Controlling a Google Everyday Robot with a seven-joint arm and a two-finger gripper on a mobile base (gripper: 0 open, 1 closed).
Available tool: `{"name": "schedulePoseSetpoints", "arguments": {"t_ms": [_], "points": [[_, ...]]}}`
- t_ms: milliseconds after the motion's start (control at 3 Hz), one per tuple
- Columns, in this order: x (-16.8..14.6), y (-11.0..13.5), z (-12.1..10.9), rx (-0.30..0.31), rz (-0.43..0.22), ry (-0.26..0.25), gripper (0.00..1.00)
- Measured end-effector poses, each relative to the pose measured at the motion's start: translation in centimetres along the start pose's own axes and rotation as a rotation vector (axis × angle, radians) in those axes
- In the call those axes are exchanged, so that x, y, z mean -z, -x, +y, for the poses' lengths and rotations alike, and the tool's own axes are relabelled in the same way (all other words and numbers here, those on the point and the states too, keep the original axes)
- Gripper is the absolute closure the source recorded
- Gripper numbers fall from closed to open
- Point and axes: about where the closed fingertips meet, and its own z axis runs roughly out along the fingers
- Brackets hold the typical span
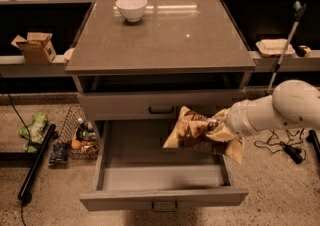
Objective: Pick brown chip bag from middle drawer and place on counter
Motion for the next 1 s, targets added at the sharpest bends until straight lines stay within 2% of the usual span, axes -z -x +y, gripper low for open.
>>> {"name": "schedulePoseSetpoints", "arguments": {"t_ms": [333, 667, 1000], "points": [[6.2, 7.1, -1.2, 0.132, -0.041, -0.059, 1.00], [12.3, 15.2, -2.5, 0.265, -0.053, -0.131, 1.00], [14.2, 17.3, -3.0, 0.296, -0.054, -0.161, 1.00]]}}
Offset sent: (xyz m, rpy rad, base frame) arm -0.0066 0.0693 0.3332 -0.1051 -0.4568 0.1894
